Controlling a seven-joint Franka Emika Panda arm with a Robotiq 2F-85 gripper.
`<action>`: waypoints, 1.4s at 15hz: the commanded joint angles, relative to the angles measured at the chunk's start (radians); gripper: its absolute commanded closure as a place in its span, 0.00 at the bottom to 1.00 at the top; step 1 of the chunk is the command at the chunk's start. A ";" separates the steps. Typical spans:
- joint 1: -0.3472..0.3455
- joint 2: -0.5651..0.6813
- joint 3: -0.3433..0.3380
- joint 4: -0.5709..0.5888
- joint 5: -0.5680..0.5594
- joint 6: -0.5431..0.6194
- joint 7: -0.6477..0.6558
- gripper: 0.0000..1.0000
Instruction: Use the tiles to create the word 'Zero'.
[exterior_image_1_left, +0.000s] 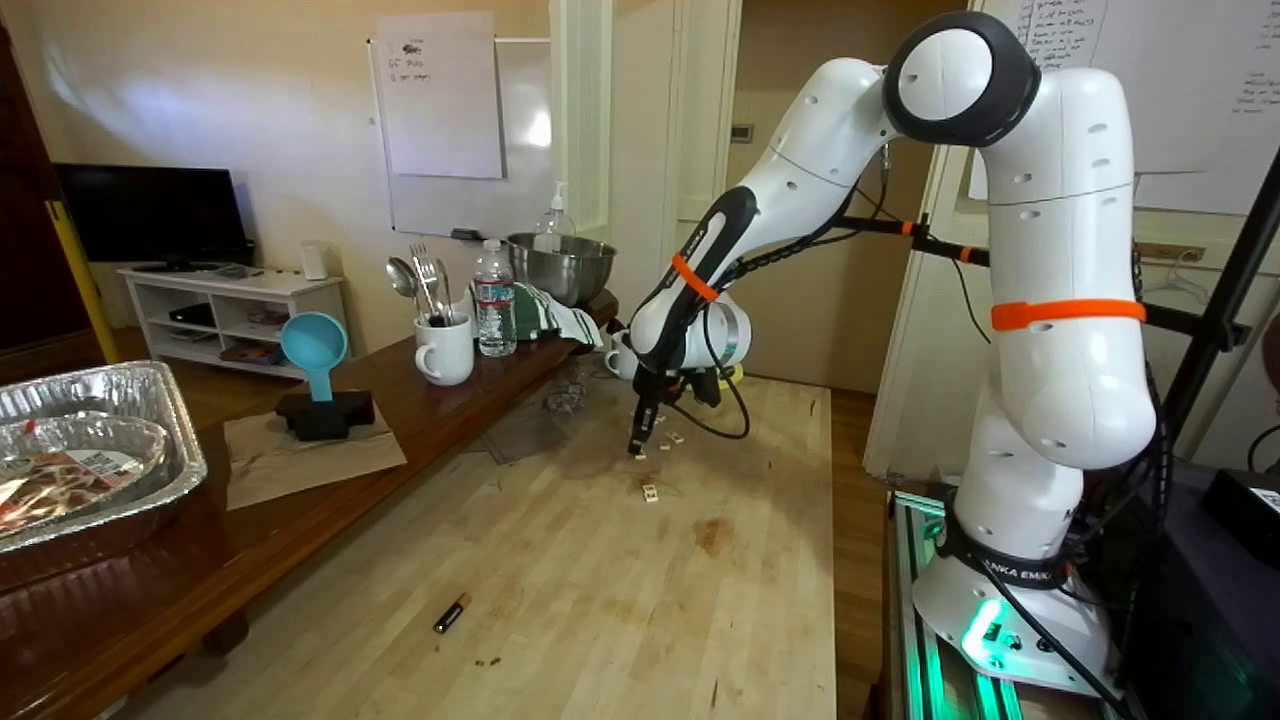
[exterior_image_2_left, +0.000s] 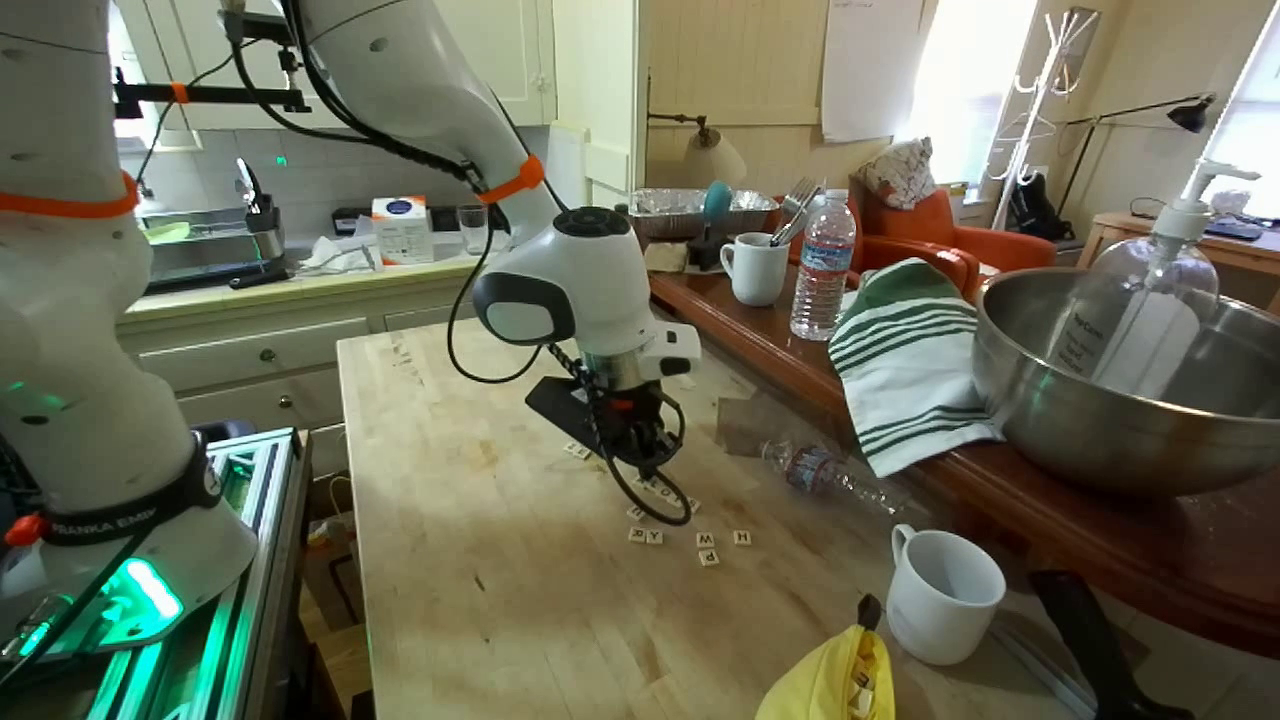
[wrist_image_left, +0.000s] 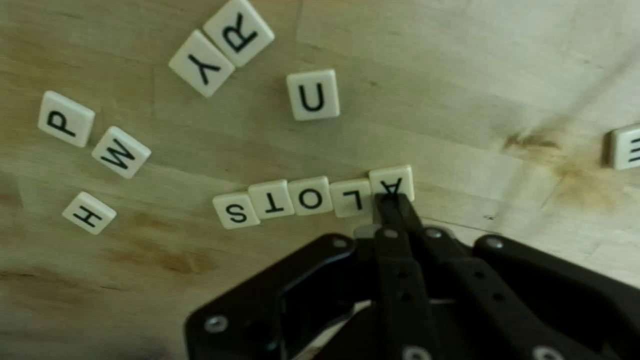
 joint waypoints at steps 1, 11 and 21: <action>-0.040 0.058 0.012 0.048 0.033 0.030 -0.029 1.00; -0.121 0.122 0.005 0.142 0.026 0.030 -0.004 1.00; -0.122 0.029 0.010 0.115 0.014 -0.017 0.058 1.00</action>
